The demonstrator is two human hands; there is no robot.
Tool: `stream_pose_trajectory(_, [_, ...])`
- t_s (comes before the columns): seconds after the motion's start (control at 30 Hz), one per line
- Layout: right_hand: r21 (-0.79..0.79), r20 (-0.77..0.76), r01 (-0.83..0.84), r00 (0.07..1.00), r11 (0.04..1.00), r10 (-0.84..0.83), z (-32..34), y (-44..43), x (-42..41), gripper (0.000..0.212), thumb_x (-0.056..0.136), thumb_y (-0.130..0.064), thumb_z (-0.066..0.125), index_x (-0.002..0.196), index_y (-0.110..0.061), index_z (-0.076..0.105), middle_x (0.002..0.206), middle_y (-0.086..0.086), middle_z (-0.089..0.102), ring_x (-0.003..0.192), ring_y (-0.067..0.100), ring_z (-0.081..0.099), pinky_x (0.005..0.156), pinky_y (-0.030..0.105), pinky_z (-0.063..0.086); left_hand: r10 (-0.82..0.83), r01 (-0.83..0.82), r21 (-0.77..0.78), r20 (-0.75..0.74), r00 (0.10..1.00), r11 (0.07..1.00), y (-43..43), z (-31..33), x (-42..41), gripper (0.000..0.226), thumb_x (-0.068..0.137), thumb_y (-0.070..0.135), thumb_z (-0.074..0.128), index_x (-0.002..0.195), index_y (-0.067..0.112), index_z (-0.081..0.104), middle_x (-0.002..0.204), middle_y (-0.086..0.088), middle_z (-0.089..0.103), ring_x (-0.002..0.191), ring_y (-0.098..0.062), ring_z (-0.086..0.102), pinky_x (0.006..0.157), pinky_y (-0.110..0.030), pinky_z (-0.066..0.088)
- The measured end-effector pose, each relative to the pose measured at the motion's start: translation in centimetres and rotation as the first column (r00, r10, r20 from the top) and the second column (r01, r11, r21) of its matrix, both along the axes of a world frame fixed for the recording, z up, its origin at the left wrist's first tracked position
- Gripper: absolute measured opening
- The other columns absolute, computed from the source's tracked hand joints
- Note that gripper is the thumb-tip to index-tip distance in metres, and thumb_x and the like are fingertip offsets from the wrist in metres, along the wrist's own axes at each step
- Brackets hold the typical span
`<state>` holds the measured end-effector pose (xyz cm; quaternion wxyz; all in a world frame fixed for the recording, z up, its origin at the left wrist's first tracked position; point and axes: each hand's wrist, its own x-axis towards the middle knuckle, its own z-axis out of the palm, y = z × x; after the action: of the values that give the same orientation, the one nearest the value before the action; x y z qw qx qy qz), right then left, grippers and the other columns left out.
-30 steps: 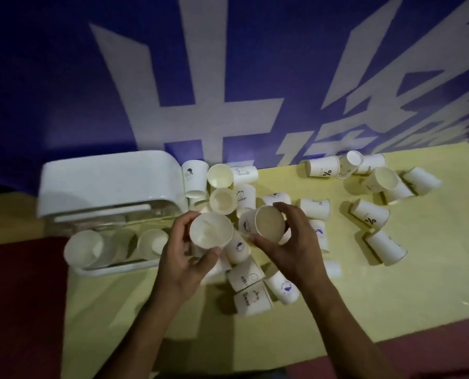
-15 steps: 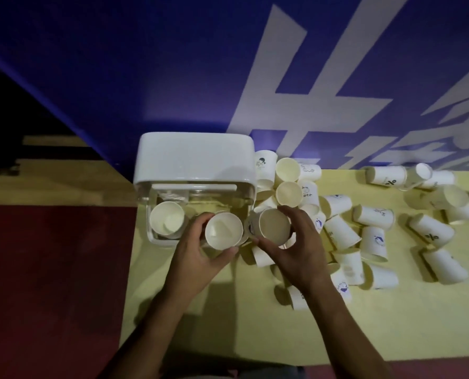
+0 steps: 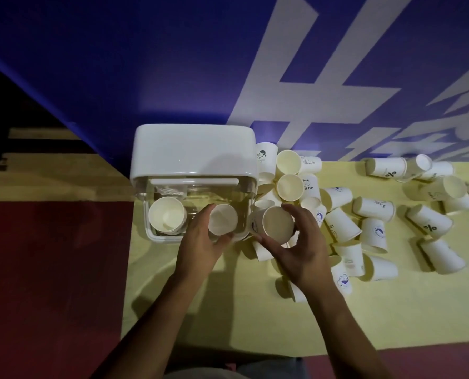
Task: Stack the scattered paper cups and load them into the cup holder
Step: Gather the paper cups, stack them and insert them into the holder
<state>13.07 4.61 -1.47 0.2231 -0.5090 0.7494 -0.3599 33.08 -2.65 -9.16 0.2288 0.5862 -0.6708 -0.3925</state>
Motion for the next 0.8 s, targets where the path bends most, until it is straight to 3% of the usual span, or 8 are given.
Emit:
stream_pose_trajectory(0.13, [0.007, 0.007, -0.024, 1.000, 1.000, 0.024, -0.1, -0.5, 0.6, 0.072, 0.070, -0.052, 0.087, 0.129, -0.022, 0.059, 0.125, -0.012, 0.061, 0.111, -0.005, 0.053, 0.086, 0.006, 0.040, -0.024, 0.019, 0.036, 0.168, 0.986, 0.999, -0.7, -1.5, -0.3, 0.082, 0.079, 0.040, 0.085, 0.149, 0.020, 0.046, 0.138, -0.003, 0.063, 0.123, -0.023, 0.061, 0.096, -0.033, 0.052])
stream_pose_trajectory(0.23, [-0.010, 0.022, -0.068, 0.997, 0.998, 0.068, 0.0, -1.1, 1.5, 0.072, 0.070, -0.047, 0.090, 0.130, -0.021, 0.059, 0.127, -0.011, 0.059, 0.114, 0.003, 0.055, 0.085, 0.012, 0.044, -0.035, 0.025, 0.063, 0.166, 0.986, 0.998, -0.9, -2.3, -0.2, 0.086, 0.078, 0.038, 0.087, 0.150, 0.017, 0.045, 0.139, -0.005, 0.063, 0.123, -0.022, 0.062, 0.099, -0.034, 0.052])
stream_pose_trajectory(0.3, [-0.037, 0.027, -0.116, 0.993, 0.993, 0.117, 0.1, -1.8, 2.4, 0.073, 0.071, -0.045, 0.090, 0.131, -0.017, 0.060, 0.128, -0.007, 0.059, 0.116, 0.004, 0.055, 0.088, 0.012, 0.044, -0.053, 0.042, 0.061, 0.181, 0.982, 0.997, -1.0, -2.2, -0.1, 0.085, 0.078, 0.033, 0.087, 0.149, 0.015, 0.045, 0.135, -0.006, 0.063, 0.120, -0.023, 0.062, 0.099, -0.026, 0.047])
stream_pose_trajectory(0.47, [-0.041, 0.007, -0.232, 0.972, 0.972, 0.233, -2.0, -3.3, 4.2, 0.074, 0.075, -0.042, 0.091, 0.135, -0.013, 0.058, 0.133, -0.004, 0.058, 0.124, 0.014, 0.057, 0.099, 0.033, 0.051, -0.076, 0.063, 0.189, 0.064, 0.995, 0.980, -1.2, -1.4, 0.3, 0.084, 0.080, 0.010, 0.082, 0.151, 0.011, 0.038, 0.132, -0.003, 0.057, 0.121, -0.022, 0.058, 0.091, -0.011, 0.040])
stream_pose_trajectory(0.6, [0.012, -0.050, -0.246, 0.968, 0.969, 0.246, -4.1, -4.4, 5.0, 0.075, 0.075, -0.047, 0.088, 0.134, -0.015, 0.057, 0.132, -0.006, 0.059, 0.120, 0.016, 0.059, 0.094, 0.037, 0.054, -0.059, 0.044, 0.185, 0.078, 0.995, 0.982, -1.0, -1.4, 1.3, 0.088, 0.079, 0.012, 0.079, 0.155, 0.019, 0.035, 0.137, -0.002, 0.062, 0.127, -0.020, 0.056, 0.102, -0.029, 0.045])
stream_pose_trajectory(0.73, [0.102, -0.059, -0.266, 0.960, 0.958, 0.273, -5.8, -5.4, 5.5, 0.081, 0.071, -0.053, 0.088, 0.136, -0.020, 0.053, 0.131, -0.006, 0.059, 0.115, 0.018, 0.058, 0.086, 0.042, 0.055, -0.076, 0.082, 0.198, -0.042, 0.996, 0.977, -1.0, -1.3, 2.0, 0.070, 0.086, 0.008, 0.068, 0.148, 0.029, 0.042, 0.131, 0.009, 0.064, 0.123, -0.012, 0.059, 0.103, -0.039, 0.051])
stream_pose_trajectory(0.8, [0.133, -0.039, -0.261, 0.963, 0.956, 0.268, -6.2, -5.6, 5.6, 0.086, 0.070, -0.059, 0.086, 0.140, -0.021, 0.051, 0.133, -0.006, 0.059, 0.119, 0.017, 0.057, 0.089, 0.040, 0.054, -0.078, 0.086, 0.207, -0.049, 0.996, 0.975, -1.0, -1.4, 2.1, 0.063, 0.092, 0.009, 0.064, 0.148, 0.029, 0.044, 0.132, 0.008, 0.064, 0.123, -0.012, 0.059, 0.104, -0.043, 0.051])
